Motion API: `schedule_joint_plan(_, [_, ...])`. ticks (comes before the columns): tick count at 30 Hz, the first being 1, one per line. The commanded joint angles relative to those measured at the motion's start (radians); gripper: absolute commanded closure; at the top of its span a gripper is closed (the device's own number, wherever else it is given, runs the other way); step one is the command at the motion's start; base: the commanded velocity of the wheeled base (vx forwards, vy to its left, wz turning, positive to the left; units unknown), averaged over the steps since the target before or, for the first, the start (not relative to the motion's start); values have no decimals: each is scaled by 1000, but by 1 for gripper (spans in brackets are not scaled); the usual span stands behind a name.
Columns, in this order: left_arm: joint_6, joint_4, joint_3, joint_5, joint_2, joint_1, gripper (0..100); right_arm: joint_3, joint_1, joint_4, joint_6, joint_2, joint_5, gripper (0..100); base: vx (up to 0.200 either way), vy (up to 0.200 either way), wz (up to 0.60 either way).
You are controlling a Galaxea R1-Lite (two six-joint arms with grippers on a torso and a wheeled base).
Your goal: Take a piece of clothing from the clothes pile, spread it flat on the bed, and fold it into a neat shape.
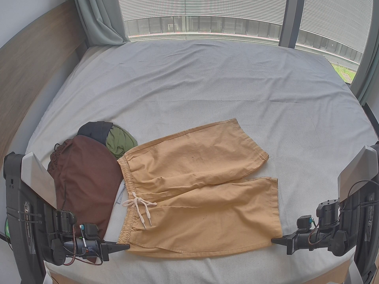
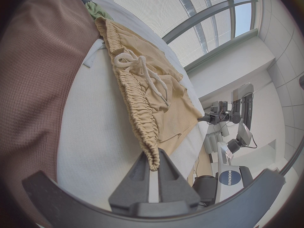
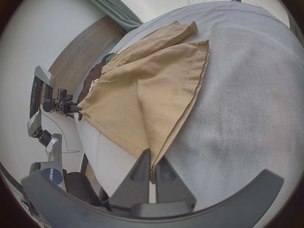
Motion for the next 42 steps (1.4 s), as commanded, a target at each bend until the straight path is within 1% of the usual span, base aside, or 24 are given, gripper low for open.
schedule_joint_plan(1, [19, 1, 17, -2, 6, 5, 100, 15, 0, -2, -1, -2, 3, 100, 0, 0, 0])
schedule_joint_plan(5, [51, -1, 19, -6, 13, 19, 100, 15, -2, -2, -1, -7, 4, 100, 0, 0, 0])
schedule_joint_plan(7, [53, -1, 17, -11, 13, 20, 100, 13, -2, -4, -1, -14, 4, 100, 0, 0, 0])
schedule_joint_plan(12, [51, -4, 12, -69, -22, 15, 100, -30, -3, -4, 0, -50, 4, 100, 0, 0, 0])
schedule_joint_plan(15, [44, -4, 3, -72, -45, 14, 100, -34, -2, -4, 6, -83, 7, 100, 0, 0, 0])
schedule_joint_plan(19, [44, -4, -12, -74, -48, 8, 100, -41, -2, -4, 11, -123, 39, 100, 0, 0, 0])
schedule_joint_plan(24, [34, -4, -46, -74, -66, 5, 100, -53, -3, -2, 19, -152, 44, 100, 0, 0, 0])
schedule_joint_plan(26, [-21, -4, -61, -72, -100, -1, 100, -56, -3, -2, 20, -166, 52, 100, 0, 0, 0])
schedule_joint_plan(27, [-25, -4, -63, -72, -102, -3, 100, -56, -3, -4, 20, -168, 52, 100, 0, 0, 0])
schedule_joint_plan(28, [-68, -4, -74, -72, -129, -9, 100, -59, -2, -2, 23, -175, 61, 100, 0, 0, 0])
schedule_joint_plan(29, [-101, -4, -84, -72, -148, -14, 100, -65, 1, -2, 31, -183, 65, 100, 0, 0, 0])
schedule_joint_plan(31, [-131, -4, -106, -72, -166, -18, 100, -73, 7, -4, 57, -202, 67, 100, 0, 0, 0])
schedule_joint_plan(33, [-136, -4, -110, -72, -174, -18, 100, -74, 9, -2, 68, -211, 67, 100, 0, 0, 0])
schedule_joint_plan(35, [-159, -4, -124, -72, -189, -18, 100, -79, 10, -2, 111, -252, 68, 100, 0, 0, 0])
schedule_joint_plan(37, [-174, -4, -139, -72, -197, -18, 100, -85, 12, -2, 137, -274, 70, 100, 0, 0, 0])
schedule_joint_plan(38, [-174, -4, -139, -72, -197, -18, 100, -85, 12, -2, 137, -274, 70, 100, 0, 0, 0])
schedule_joint_plan(39, [-197, -4, -152, -65, -206, -20, 100, -94, 18, -2, 163, -290, 73, 100, 0, 0, 0])
schedule_joint_plan(41, [-216, -4, -167, -57, -209, -18, 100, -99, 20, -2, 189, -307, 73, 100, 0, 0, 0])
schedule_joint_plan(42, [-216, -4, -167, -57, -209, -18, 100, -99, 20, -2, 189, -307, 73, 100, 0, 0, 0])
